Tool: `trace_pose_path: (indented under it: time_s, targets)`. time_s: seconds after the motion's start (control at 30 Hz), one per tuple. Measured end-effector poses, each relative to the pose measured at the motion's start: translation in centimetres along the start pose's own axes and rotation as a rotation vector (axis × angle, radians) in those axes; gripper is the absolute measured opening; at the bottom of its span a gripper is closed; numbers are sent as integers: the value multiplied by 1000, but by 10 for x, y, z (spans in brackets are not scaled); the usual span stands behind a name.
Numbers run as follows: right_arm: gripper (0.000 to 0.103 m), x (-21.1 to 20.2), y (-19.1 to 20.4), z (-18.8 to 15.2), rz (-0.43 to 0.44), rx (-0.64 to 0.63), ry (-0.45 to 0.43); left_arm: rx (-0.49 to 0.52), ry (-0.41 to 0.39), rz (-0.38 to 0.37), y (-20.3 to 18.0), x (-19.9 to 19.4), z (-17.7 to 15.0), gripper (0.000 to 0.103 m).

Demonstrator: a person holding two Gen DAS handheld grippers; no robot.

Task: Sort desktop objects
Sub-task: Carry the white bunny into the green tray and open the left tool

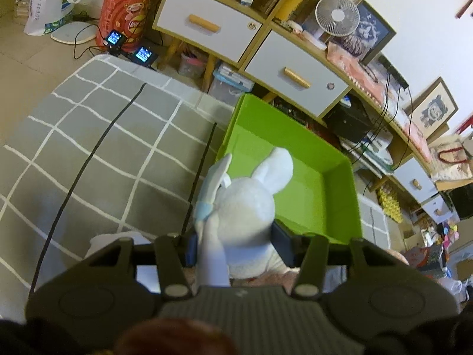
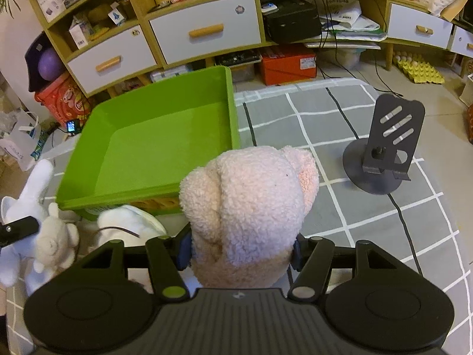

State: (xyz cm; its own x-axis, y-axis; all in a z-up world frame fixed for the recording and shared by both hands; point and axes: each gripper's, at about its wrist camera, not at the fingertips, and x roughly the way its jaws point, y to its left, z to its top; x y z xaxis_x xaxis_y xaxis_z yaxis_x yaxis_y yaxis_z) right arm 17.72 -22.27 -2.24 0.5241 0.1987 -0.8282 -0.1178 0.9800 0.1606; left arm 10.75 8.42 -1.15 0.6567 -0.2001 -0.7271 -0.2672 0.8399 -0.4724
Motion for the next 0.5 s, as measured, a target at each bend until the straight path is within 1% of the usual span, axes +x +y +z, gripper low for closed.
trace_pose_path:
  time_s: [0.33,0.5]
  targets:
    - [61,-14,10,7,61,61,-26,-57,-62,-30,-8,-7,4,48]
    - [61,-18,16,12,100,97,-41,-63,-101,-35,-14,-7,8,48]
